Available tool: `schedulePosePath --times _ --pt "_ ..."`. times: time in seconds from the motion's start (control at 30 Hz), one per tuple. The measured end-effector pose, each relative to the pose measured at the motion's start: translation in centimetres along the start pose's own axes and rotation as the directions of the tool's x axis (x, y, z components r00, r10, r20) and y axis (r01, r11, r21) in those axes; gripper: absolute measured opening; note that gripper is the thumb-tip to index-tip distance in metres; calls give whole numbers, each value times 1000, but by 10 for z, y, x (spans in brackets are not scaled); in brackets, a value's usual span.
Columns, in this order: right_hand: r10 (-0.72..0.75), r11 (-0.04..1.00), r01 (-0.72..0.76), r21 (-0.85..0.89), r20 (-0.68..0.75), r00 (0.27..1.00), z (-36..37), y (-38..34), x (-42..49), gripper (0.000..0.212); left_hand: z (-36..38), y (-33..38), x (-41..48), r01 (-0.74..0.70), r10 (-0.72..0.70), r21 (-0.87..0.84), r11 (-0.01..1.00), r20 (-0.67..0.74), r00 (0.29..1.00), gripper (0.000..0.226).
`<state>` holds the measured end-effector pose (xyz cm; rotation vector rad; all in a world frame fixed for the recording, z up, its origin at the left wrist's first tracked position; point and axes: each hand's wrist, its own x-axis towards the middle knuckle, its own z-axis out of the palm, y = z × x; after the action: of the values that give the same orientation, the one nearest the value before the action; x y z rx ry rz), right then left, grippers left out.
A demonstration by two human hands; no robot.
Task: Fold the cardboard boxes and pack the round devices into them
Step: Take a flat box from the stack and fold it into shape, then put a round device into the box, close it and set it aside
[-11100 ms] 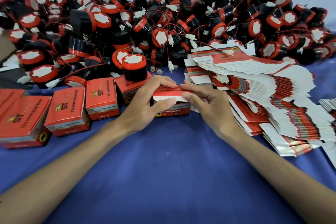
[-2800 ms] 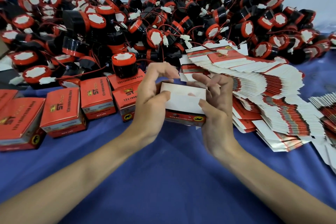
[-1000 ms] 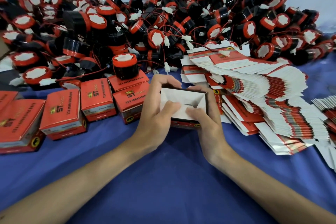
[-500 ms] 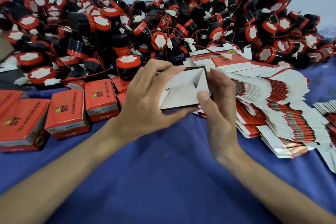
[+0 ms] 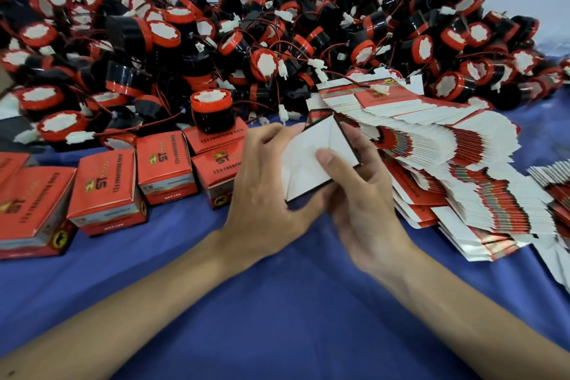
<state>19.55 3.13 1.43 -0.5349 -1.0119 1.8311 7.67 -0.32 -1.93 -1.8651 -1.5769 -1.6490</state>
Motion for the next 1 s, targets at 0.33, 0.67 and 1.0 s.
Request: schedulePosePath --times 0.33,0.67,1.0 --pt "-144 -54 659 -750 659 738 3 -51 30 80 -4 -5 7 171 -167 -135 976 40 985 94" --pt "-6 -471 467 -748 532 847 33 -93 70 56 -7 -27 12 525 -393 -108 844 542 743 79" --pt "415 -306 526 -794 385 824 128 8 138 71 -18 -39 11 345 -381 176 922 566 731 88"
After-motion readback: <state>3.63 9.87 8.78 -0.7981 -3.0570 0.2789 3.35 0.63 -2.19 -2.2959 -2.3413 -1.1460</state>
